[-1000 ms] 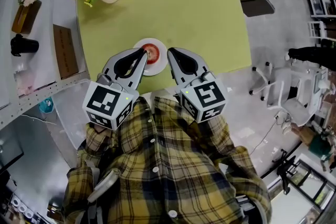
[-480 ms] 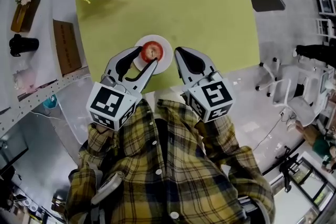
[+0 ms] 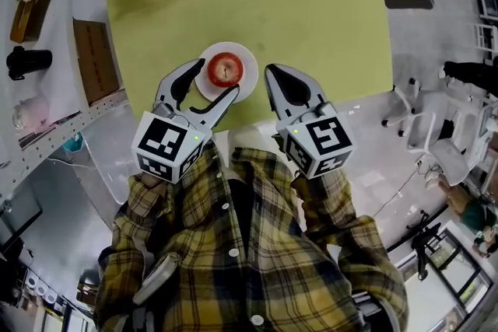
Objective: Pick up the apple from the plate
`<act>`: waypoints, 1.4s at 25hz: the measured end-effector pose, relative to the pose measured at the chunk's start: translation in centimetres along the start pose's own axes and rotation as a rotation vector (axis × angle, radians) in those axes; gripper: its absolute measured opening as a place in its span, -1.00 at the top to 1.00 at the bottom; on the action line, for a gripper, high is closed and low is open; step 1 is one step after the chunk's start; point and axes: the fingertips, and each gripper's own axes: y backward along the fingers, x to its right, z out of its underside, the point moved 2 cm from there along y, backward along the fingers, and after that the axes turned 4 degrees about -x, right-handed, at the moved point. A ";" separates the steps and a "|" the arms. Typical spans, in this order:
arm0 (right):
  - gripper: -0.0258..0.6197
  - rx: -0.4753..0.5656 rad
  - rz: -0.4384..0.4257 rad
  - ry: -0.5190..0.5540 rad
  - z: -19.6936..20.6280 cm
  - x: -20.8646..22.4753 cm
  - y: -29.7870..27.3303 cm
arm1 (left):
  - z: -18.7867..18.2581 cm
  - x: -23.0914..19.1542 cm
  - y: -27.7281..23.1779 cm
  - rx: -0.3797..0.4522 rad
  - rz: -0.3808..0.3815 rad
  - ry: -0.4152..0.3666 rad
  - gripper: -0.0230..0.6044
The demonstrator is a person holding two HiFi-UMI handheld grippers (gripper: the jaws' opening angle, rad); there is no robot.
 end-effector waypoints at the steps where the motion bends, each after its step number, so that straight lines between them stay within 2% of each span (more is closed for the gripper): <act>1: 0.93 -0.003 -0.001 -0.003 0.2 0.0 -0.1 | 0.3 -0.1 -0.2 -0.003 -0.002 0.006 -0.04; 6: 0.93 -0.016 -0.003 -0.015 1.0 0.2 -0.7 | 1.6 -0.7 -1.0 -0.026 0.010 0.015 -0.14; 13: 0.93 -0.034 0.010 -0.040 2.1 0.9 -1.5 | 3.3 -1.1 -2.4 -0.069 0.013 -0.065 -0.27; 17: 0.93 -0.045 0.018 -0.058 2.9 1.1 -1.6 | 4.1 -1.4 -3.2 -0.086 0.016 -0.077 -0.34; 25: 0.93 -0.052 0.037 -0.087 4.1 0.7 -3.1 | 6.3 -3.3 -3.7 -0.113 0.029 -0.080 -0.34; 35: 0.93 -0.060 0.041 -0.095 5.1 1.6 -3.3 | 7.5 -2.7 -5.3 -0.136 0.025 -0.131 -0.34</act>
